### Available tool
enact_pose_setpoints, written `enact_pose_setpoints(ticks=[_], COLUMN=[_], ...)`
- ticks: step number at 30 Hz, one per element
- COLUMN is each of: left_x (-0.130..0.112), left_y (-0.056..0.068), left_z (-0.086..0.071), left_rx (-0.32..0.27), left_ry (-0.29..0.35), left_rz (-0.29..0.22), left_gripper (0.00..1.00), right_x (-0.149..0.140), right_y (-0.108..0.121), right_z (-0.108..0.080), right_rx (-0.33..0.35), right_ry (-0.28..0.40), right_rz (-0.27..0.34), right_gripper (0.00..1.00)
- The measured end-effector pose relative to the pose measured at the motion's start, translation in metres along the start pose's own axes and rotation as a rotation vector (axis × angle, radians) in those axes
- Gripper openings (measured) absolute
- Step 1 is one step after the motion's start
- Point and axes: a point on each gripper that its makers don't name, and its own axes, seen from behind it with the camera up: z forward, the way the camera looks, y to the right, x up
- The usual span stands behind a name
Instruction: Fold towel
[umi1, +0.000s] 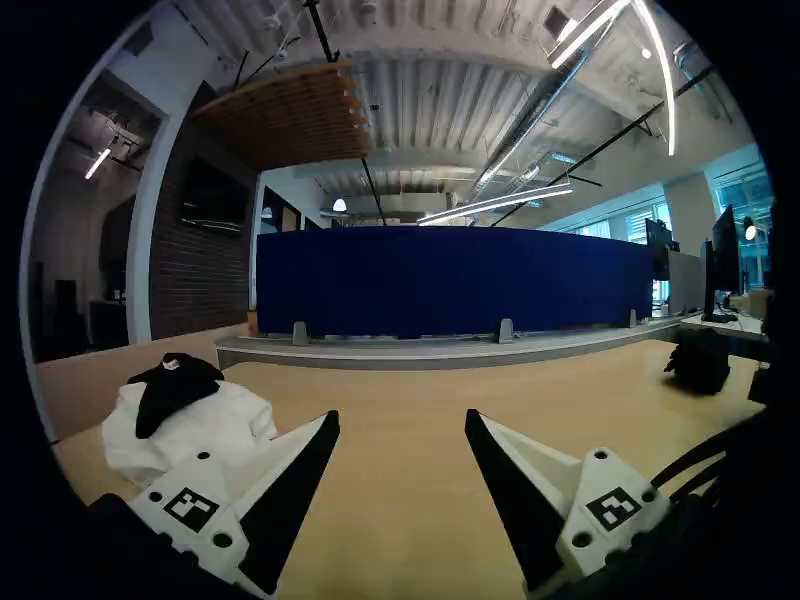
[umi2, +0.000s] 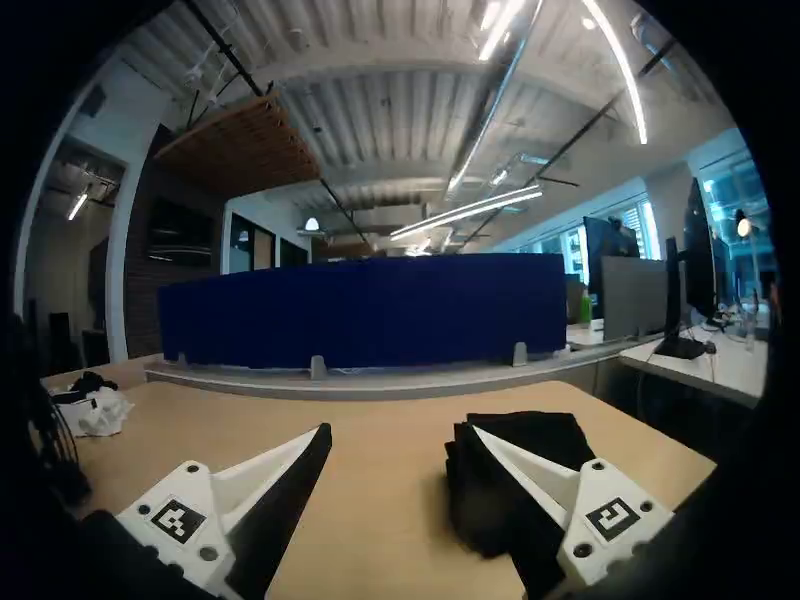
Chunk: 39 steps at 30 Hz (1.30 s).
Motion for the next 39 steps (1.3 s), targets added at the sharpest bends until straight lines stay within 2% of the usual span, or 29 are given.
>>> enact_pose_setpoints(ticks=[5, 11, 20, 39], left_x=[0.0, 0.0, 0.0, 0.0], left_y=[0.001, 0.001, 0.001, 0.0], left_z=[0.0, -0.001, -0.001, -0.001], left_rx=[0.0, 0.0, 0.0, 0.0], left_ry=[0.0, 0.0, 0.0, 0.0], left_rz=[0.0, 0.0, 0.0, 0.0], left_gripper=[0.93, 0.93, 0.94, 0.94], right_x=[-0.016, -0.02, -0.04, -0.045], right_y=[0.004, 0.011, -0.004, -0.006], right_z=[0.006, 0.009, 0.007, 0.008], right_rx=[-0.02, -0.054, -0.032, -0.048], right_ry=[0.001, 0.017, 0.004, 0.017], right_rz=[-0.003, -0.034, -0.011, -0.059], right_gripper=[0.99, 0.99, 0.99, 1.0])
